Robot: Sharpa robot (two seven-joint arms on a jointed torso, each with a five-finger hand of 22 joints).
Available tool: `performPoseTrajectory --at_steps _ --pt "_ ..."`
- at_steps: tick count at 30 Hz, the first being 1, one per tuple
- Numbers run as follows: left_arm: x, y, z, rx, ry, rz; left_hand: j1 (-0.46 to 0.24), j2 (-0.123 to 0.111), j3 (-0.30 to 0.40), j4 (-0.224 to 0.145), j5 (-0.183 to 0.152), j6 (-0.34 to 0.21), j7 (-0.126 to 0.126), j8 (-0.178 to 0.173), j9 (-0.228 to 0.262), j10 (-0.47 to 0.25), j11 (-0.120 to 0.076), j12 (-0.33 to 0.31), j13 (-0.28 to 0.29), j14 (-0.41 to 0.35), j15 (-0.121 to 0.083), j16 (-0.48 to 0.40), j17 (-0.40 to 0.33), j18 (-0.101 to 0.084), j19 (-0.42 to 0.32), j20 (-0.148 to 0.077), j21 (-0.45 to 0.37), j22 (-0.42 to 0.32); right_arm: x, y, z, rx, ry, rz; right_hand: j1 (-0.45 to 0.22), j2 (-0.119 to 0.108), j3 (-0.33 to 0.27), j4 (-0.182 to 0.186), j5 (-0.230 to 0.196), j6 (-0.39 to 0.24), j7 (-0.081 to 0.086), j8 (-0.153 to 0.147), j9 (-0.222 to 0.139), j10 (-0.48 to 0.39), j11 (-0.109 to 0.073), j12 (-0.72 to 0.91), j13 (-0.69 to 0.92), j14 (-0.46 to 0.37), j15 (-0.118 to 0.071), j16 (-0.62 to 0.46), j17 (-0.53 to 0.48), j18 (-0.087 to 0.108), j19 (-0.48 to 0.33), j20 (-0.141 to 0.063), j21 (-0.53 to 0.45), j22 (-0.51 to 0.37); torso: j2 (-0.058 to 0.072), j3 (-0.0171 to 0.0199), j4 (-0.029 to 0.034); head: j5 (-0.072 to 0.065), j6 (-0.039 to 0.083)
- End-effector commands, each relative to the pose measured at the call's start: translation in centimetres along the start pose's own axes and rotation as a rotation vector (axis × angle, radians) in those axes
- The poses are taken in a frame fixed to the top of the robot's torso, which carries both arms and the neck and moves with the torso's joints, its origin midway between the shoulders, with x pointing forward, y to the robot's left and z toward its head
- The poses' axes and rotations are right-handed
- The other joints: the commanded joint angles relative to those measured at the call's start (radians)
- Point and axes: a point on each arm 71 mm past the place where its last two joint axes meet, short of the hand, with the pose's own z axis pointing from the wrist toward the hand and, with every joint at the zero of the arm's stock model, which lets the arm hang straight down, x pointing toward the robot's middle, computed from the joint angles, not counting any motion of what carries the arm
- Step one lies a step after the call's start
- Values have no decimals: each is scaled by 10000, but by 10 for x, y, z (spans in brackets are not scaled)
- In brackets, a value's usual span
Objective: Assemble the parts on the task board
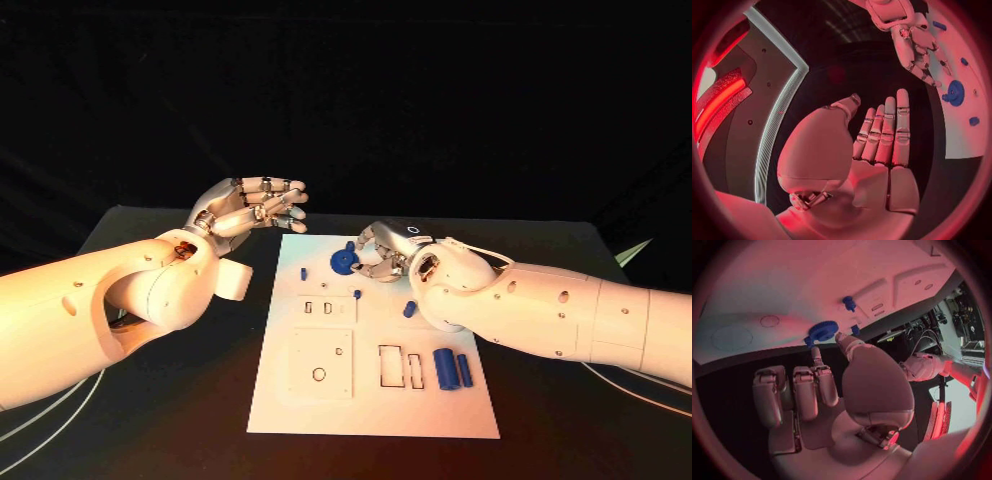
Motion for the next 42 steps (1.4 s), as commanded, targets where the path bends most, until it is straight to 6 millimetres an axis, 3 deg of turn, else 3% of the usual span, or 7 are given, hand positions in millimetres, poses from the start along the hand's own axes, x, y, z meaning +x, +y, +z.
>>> performPoseTrajectory --at_steps 1,9,17,23,29,36,42 --pt "1 -1 0 75 166 -65 -73 0 -8 -47 -33 -93 355 -62 16 -9 28 -51 -6 -72 14 45 11 -4 -84 20 51 11 -7 0 -4 -205 -328 207 107 -26 3 -101 -167 92 16 -58 18 337 45 -9 1868 1024 57 41 2629 -68 1063 46 55 2628 -6 1 14 -26 10" --pt "-1 -1 0 66 116 -43 -73 0 -8 -47 -33 -93 355 -62 16 -9 28 -51 -6 -72 14 45 11 -4 -84 20 51 11 -22 -8 -22 -259 -112 420 381 -60 15 -325 -777 381 -58 64 94 356 -16 8 1887 1023 7 40 2627 -68 1063 7 55 2628 -30 29 -52 -40 42" --pt "-3 0 0 46 77 -25 -73 0 -8 -47 -33 -93 355 -62 16 -9 28 -51 -6 -72 14 45 11 -4 -84 20 51 11 -48 -31 -41 -467 -420 1540 861 110 269 -626 -818 476 -75 144 139 167 -51 -225 1698 959 -33 -55 2356 -68 1063 -38 55 2628 -68 86 -147 -152 44" --pt "-3 1 -1 20 88 -28 -70 3 -2 -55 -33 -93 355 -62 17 -9 28 -50 -5 -78 14 49 20 -2 -98 22 65 20 -68 -66 -57 -787 -332 2541 1193 71 579 -953 -670 150 35 -8 88 -284 40 -746 1290 907 37 -134 2167 56 831 15 -361 2275 -89 129 -243 -250 79" --pt "-3 1 -1 3 104 -34 -70 3 -2 -55 -33 -93 355 -62 17 -9 28 -50 -5 -78 14 49 20 -2 -98 22 65 20 -78 -107 -66 -61 -426 2540 1234 -2 612 -1025 -662 86 39 -45 76 -390 49 -864 1198 918 48 -119 2214 62 816 30 -388 2255 -80 182 -317 -263 81" --pt "-2 2 0 -16 131 -48 -70 3 -2 -55 -33 -93 355 -62 17 -9 28 -50 -5 -78 14 49 20 -2 -98 22 65 20 -79 -142 -70 1247 -388 2352 915 -94 507 -862 -717 467 -41 204 179 -387 -9 -880 1177 934 8 -98 2276 56 833 12 -369 2274 -54 203 -286 -333 69" --pt "0 3 0 -41 173 -72 -70 3 -2 -55 -33 -93 355 -62 17 -9 28 -50 -5 -78 14 49 20 -2 -98 22 65 20 -72 -153 -68 1242 56 2244 1143 -169 533 -1034 -887 239 -52 133 158 -329 -27 -818 1224 945 -18 -83 2317 46 853 -22 -341 2301 -68 181 -246 -377 44"
